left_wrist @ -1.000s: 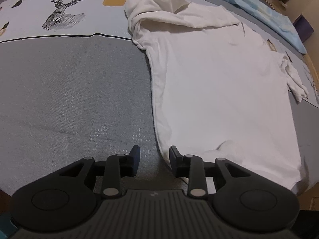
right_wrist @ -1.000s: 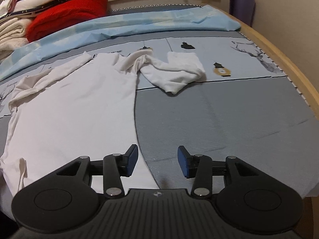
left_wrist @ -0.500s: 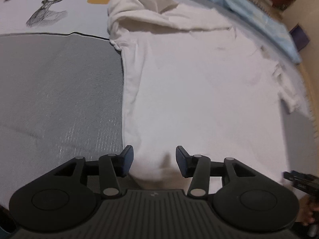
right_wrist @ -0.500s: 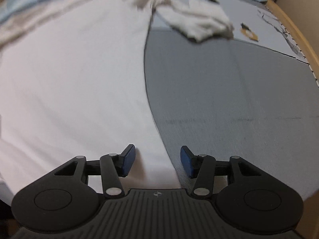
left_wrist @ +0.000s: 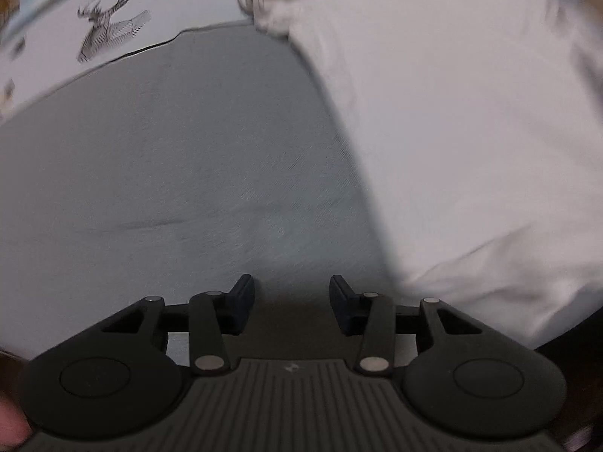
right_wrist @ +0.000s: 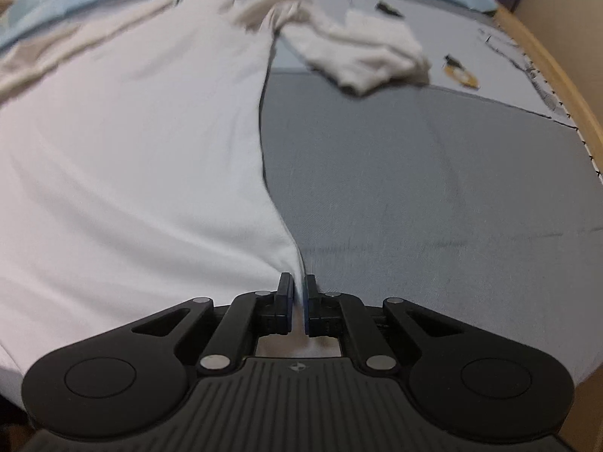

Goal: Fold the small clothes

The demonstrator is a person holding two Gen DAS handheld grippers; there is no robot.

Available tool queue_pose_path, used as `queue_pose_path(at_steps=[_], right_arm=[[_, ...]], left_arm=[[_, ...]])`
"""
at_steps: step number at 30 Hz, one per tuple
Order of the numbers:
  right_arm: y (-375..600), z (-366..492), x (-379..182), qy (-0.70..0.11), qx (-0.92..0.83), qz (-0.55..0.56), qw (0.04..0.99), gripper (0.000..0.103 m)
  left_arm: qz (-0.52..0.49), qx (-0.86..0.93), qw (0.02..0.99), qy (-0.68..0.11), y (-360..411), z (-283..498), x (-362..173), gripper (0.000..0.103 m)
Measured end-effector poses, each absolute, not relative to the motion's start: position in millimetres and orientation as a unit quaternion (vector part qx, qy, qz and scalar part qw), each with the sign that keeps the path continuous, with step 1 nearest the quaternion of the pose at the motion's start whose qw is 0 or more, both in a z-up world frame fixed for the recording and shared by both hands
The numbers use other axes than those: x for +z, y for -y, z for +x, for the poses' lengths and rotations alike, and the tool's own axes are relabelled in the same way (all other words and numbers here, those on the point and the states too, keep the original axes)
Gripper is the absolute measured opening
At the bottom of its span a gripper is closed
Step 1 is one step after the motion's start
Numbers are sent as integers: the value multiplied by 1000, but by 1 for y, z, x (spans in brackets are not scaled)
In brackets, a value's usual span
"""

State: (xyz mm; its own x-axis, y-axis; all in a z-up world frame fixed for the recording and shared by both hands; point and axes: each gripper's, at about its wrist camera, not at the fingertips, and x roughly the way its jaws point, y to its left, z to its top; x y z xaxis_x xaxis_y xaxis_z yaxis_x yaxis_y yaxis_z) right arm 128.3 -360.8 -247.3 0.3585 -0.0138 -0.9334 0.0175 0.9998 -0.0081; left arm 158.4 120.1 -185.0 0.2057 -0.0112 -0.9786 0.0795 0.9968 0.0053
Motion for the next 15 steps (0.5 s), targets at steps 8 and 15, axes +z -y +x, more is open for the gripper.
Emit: queue_pose_path(at_steps=[8, 15], right_arm=[[358, 119, -248, -581, -4, -4, 814, 17], [353, 109, -252, -591, 15, -29, 806, 11]], left_arm=[[-137, -68, 751, -642, -100, 176, -198, 53], [-21, -92, 738, -668, -71, 164, -205, 53]])
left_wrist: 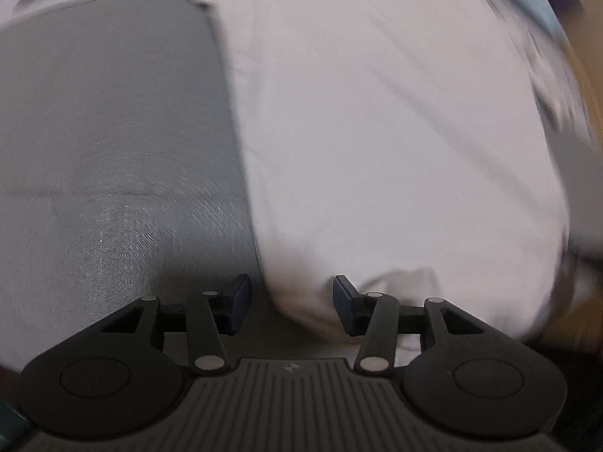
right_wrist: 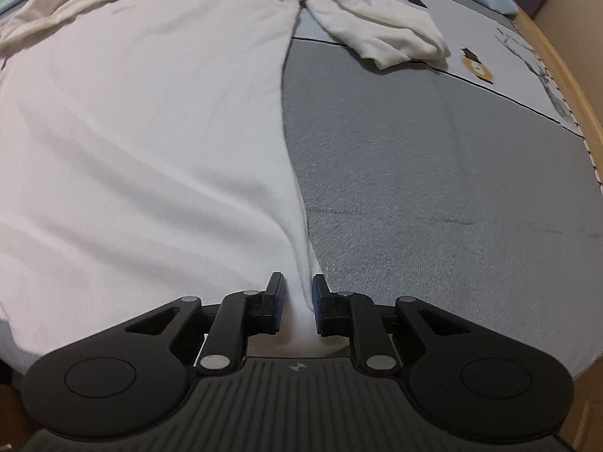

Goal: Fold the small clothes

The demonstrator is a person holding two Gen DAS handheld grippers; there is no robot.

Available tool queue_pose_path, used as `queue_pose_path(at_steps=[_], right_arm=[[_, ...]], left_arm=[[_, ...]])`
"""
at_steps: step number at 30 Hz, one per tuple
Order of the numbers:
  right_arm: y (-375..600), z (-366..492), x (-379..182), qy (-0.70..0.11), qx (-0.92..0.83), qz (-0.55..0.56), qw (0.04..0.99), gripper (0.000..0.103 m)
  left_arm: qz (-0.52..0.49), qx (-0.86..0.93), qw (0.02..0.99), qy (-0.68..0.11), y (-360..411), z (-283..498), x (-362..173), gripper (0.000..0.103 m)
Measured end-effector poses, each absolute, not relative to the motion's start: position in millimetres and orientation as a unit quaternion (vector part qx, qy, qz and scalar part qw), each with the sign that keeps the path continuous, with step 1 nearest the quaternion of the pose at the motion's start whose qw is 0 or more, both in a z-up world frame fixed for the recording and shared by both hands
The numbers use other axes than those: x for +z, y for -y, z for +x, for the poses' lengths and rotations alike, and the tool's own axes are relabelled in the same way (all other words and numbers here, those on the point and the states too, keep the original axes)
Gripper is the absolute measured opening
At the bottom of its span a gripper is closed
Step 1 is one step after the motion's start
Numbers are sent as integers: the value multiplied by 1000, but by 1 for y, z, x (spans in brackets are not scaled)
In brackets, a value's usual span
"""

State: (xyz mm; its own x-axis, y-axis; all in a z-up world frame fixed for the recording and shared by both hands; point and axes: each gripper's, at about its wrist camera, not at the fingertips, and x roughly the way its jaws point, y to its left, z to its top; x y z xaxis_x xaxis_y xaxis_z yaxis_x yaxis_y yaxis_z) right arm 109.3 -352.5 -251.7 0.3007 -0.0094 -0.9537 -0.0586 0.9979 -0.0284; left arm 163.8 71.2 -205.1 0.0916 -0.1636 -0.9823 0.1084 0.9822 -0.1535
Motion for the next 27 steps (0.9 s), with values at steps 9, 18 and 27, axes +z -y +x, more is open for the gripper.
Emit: queue_pose_path(at_steps=[9, 18, 27], right_arm=[[366, 102, -253, -603, 11, -2, 797, 1], [375, 95, -228, -583, 18, 36, 811, 0], [388, 84, -233, -621, 22, 37, 783, 0]], left_arm=[[33, -102, 749, -654, -80, 138, -193, 55], [45, -157, 749, -643, -72, 125, -183, 3], [90, -141, 752, -638, -103, 98, -171, 4]])
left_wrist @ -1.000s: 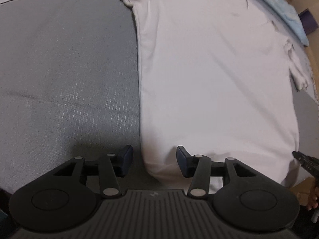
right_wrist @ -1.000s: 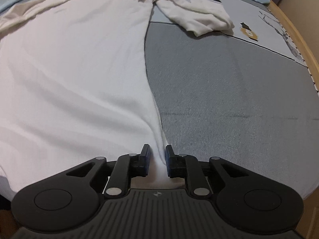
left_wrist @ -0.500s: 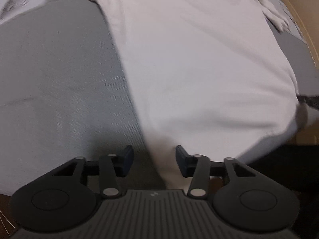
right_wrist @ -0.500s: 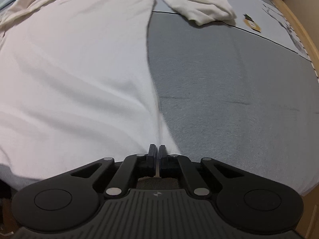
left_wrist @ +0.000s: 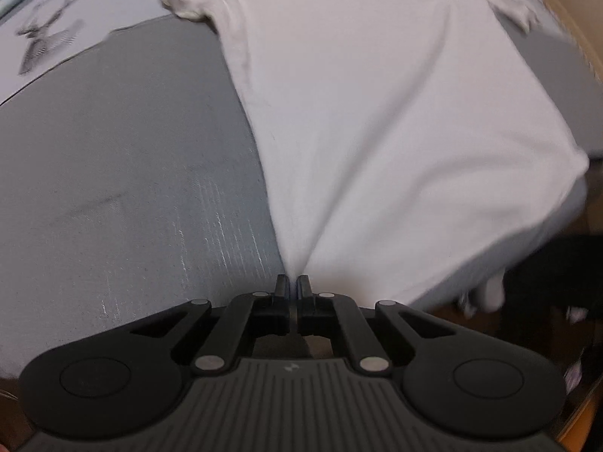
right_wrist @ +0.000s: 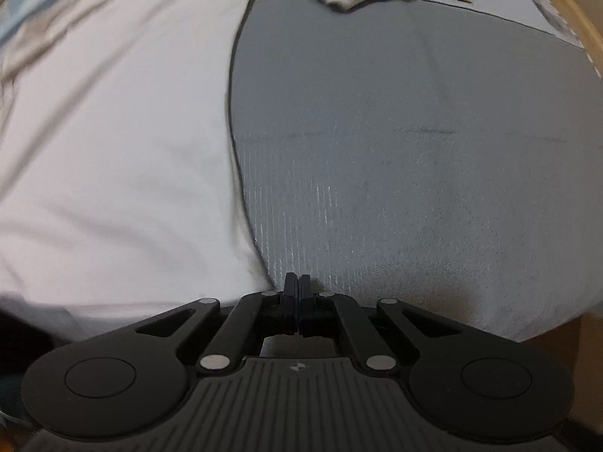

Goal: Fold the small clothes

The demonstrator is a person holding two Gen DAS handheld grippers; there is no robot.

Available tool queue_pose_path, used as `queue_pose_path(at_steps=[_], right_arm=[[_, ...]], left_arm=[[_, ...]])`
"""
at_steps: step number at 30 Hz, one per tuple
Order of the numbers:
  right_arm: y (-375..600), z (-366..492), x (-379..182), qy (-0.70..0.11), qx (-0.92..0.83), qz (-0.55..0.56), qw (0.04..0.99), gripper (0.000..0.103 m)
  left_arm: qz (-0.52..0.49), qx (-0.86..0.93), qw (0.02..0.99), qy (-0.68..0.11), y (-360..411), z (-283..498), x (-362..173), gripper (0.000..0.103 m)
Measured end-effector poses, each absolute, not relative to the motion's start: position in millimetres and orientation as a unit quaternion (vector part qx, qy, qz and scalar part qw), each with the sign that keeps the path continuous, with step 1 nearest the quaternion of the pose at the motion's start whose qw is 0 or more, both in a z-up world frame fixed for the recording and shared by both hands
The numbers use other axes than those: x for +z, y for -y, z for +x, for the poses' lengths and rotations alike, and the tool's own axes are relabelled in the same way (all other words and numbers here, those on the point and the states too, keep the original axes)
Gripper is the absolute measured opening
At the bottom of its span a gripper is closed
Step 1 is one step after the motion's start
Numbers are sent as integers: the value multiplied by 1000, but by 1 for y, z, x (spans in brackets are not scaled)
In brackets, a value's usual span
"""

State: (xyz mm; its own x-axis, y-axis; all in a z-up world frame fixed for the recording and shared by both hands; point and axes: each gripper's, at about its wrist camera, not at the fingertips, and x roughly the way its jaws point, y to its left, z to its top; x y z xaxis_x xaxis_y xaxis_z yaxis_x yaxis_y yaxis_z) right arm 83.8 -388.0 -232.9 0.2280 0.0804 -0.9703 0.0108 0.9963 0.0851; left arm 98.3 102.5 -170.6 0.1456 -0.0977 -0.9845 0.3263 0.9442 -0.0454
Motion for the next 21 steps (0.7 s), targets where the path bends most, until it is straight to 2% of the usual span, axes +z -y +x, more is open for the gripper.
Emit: queue_pose_path(at_steps=[1, 3, 4, 5, 7, 9, 10, 12, 13, 17, 21], right_arm=[[385, 86, -224, -597, 27, 39, 801, 2], [381, 89, -207, -549, 42, 62, 833, 3], [375, 92, -203, -535, 51, 67, 841, 13], [369, 94, -205, -537, 54, 61, 839, 31], [353, 99, -219, -568, 59, 29, 821, 46], [338, 102, -239, -610, 66, -15, 790, 46], [334, 103, -246, -624, 69, -32, 778, 45], [327, 101, -249, -621, 87, -44, 777, 28], [326, 100, -246, -616, 95, -45, 781, 4], [342, 97, -233, -609, 76, -21, 789, 4], [364, 88, -235, -628, 33, -4, 777, 4]], left_arm=[[83, -146, 763, -624, -103, 98, -164, 6], [46, -147, 790, -593, -110, 97, -148, 15], [31, -148, 796, -586, -107, 100, -145, 15], [25, -150, 796, -586, -104, 102, -146, 15], [44, -152, 788, -596, -95, 104, -153, 17], [68, -151, 776, -609, -95, 108, -171, 34], [79, -147, 771, -615, -92, 111, -177, 38], [99, -143, 761, -626, -88, 113, -187, 41], [107, -140, 758, -629, -87, 117, -193, 41], [113, -133, 758, -629, -85, 115, -199, 40], [96, -152, 779, -601, -79, 110, -181, 40]])
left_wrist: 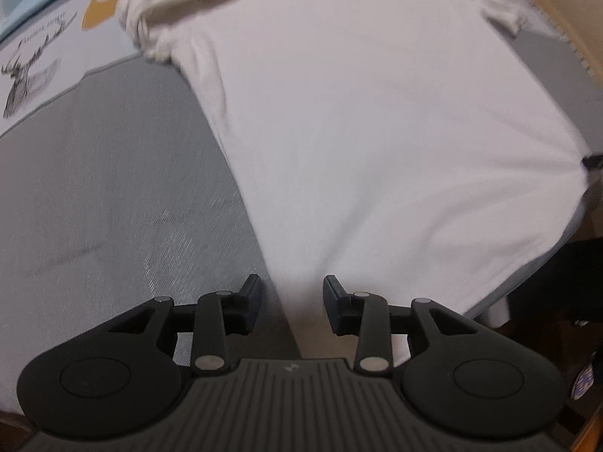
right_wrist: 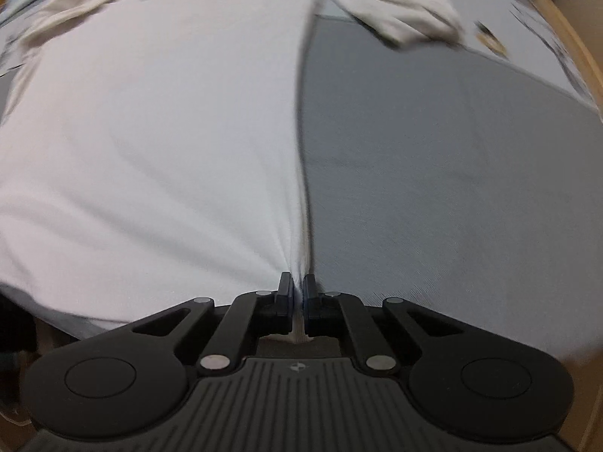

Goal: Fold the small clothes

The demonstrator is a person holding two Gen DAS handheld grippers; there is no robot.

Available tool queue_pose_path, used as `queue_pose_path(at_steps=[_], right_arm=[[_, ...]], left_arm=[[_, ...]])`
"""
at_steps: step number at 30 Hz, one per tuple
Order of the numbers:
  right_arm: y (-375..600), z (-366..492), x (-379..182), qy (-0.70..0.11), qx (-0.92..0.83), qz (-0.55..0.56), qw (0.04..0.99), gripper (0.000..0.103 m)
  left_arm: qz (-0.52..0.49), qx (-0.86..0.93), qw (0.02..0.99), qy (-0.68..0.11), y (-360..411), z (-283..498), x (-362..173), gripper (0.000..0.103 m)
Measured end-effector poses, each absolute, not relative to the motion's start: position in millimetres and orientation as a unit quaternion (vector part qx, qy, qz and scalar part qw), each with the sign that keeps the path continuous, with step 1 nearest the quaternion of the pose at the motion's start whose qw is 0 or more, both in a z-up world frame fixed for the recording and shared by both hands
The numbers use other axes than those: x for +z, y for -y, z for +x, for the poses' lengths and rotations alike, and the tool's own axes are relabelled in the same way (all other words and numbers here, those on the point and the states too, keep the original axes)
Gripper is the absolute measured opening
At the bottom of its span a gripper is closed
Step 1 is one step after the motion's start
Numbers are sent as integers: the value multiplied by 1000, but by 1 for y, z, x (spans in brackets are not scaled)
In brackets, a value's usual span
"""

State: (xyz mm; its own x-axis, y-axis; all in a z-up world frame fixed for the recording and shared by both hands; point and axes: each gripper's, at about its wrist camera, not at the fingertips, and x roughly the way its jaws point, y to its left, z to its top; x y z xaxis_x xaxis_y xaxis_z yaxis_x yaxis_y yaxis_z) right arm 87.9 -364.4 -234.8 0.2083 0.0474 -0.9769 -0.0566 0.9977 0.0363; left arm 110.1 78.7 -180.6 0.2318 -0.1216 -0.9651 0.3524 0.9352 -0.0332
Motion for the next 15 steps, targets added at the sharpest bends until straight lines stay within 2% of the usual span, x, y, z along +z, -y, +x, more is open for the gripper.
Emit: queue_pose_path(at_steps=[4, 6, 8, 11, 15], right_arm=[[353, 92, -229, -608, 17, -20, 794, 9], [348, 94, -216, -575, 26, 4, 818, 19], [341, 102, -219, -574, 48, 0, 817, 38], [318, 104, -250, -642, 65, -82, 759, 40], [319, 126, -220, -582, 45, -39, 811, 41]], left_arm=[[107, -161, 772, -606, -75, 107, -183, 40], [124, -159, 758, -620, -77, 110, -193, 40], [147, -149, 747, -631, -81, 109, -206, 45], [121, -143, 759, -623, -86, 114, -194, 45], [104, -147, 775, -606, -86, 119, -184, 47]])
